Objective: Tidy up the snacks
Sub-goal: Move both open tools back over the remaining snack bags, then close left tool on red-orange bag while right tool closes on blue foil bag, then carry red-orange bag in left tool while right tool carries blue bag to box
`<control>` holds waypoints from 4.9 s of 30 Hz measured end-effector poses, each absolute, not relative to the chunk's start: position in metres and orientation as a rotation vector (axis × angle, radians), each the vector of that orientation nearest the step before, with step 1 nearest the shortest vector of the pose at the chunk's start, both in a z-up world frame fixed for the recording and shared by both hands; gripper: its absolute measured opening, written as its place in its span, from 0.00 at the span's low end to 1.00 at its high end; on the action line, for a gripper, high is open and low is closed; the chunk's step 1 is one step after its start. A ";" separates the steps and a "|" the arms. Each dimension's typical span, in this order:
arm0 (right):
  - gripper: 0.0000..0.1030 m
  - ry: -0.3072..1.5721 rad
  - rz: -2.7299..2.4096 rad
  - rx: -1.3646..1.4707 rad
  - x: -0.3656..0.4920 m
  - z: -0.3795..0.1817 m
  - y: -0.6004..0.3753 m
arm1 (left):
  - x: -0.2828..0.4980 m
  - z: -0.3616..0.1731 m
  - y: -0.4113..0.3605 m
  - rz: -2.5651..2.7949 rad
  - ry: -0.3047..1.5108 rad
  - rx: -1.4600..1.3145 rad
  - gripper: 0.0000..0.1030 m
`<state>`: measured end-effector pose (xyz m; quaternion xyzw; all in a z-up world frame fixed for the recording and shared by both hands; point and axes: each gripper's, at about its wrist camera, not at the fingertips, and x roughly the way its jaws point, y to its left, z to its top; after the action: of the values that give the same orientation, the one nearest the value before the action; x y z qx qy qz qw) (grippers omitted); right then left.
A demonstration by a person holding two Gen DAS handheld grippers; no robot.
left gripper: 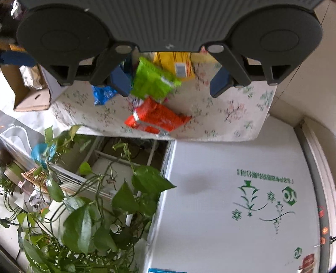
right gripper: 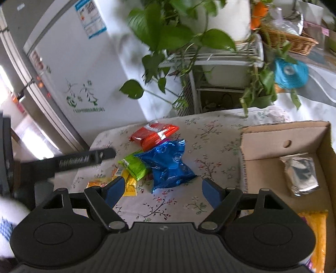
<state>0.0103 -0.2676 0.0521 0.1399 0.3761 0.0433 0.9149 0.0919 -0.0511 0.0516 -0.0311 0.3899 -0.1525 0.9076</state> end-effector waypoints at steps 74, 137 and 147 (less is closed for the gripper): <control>0.64 1.046 0.157 0.235 0.004 -0.019 -0.219 | 0.066 -0.009 -0.067 -0.614 0.916 0.208 0.77; 0.57 0.953 0.095 0.210 -0.012 0.009 -0.236 | 0.067 0.011 -0.094 -0.526 0.849 0.160 0.68; 0.56 0.915 0.081 0.213 -0.015 0.022 -0.241 | 0.051 0.027 -0.077 -0.487 0.820 0.070 0.68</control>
<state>-0.0153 -0.2415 0.0225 0.1024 0.4408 0.0389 0.8909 0.0510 -0.0769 0.0273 0.0337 0.3948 -0.2344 0.8877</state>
